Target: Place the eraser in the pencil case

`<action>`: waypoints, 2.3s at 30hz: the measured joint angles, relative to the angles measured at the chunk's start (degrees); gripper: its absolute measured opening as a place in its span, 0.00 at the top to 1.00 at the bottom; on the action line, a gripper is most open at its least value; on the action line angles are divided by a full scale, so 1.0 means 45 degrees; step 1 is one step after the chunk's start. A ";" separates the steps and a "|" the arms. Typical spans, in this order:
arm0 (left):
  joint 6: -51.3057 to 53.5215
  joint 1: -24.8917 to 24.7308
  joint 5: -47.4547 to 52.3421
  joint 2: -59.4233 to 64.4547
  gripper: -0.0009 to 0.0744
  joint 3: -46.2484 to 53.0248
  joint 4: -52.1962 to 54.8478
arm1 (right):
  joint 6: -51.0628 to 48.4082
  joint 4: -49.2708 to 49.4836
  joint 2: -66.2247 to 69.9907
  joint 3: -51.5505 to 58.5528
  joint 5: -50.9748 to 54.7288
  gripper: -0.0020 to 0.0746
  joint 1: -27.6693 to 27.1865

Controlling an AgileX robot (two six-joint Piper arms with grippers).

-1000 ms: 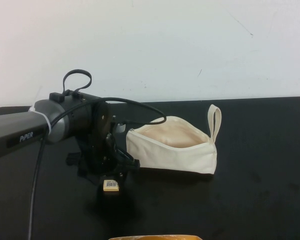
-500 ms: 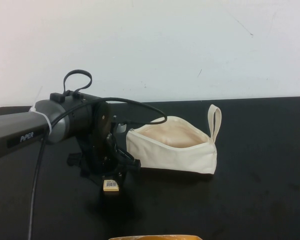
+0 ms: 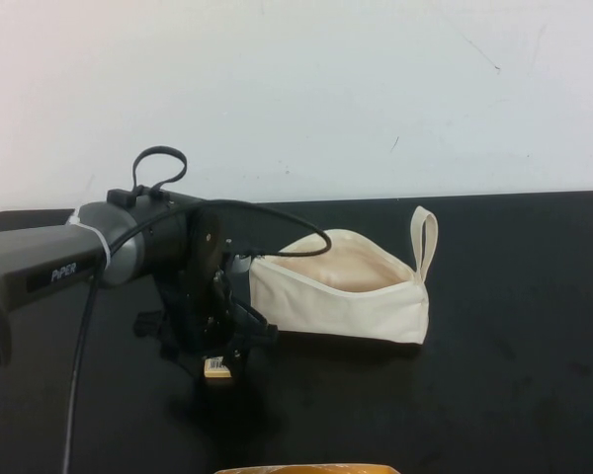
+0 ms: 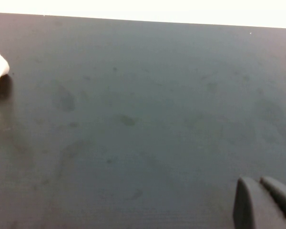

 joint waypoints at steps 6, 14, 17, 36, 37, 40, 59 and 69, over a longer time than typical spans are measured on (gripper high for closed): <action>0.0189 0.0000 0.0058 0.0027 0.55 -0.0111 -0.0047 | 0.0000 0.0000 0.0000 0.0000 0.0000 0.98 0.0000; 0.0868 0.0000 0.0592 -0.1476 0.61 -0.0331 -0.0097 | 0.0000 0.0000 0.0000 0.0000 0.0000 0.98 0.0000; 0.0989 0.0000 0.0835 -0.2490 0.61 -0.0960 -0.0127 | 0.0000 0.0000 0.0000 0.0000 0.0000 0.98 0.0000; 0.2881 -0.1587 -0.3033 -0.1100 0.48 -0.2667 -0.1603 | 0.0000 0.0000 0.0000 0.0000 0.0000 0.98 0.0000; 0.2881 -0.1587 -0.3144 -0.0922 0.45 -0.2667 -0.1603 | 0.0000 0.0000 0.0000 0.0000 0.0000 0.98 0.0000; 0.2881 -0.1587 -0.3408 -0.0705 0.40 -0.2667 -0.1603 | 0.0000 0.0000 0.0000 0.0000 0.0000 0.98 0.0000; 0.2852 -0.1532 -0.3311 -0.7755 0.98 0.1815 0.0993 | 0.0000 0.0000 0.0000 0.0000 0.0000 0.98 0.0000; 0.1179 -0.1511 -0.5424 -1.2996 0.99 0.7293 0.1175 | 0.0000 0.0000 0.0000 0.0000 0.0000 0.98 0.0000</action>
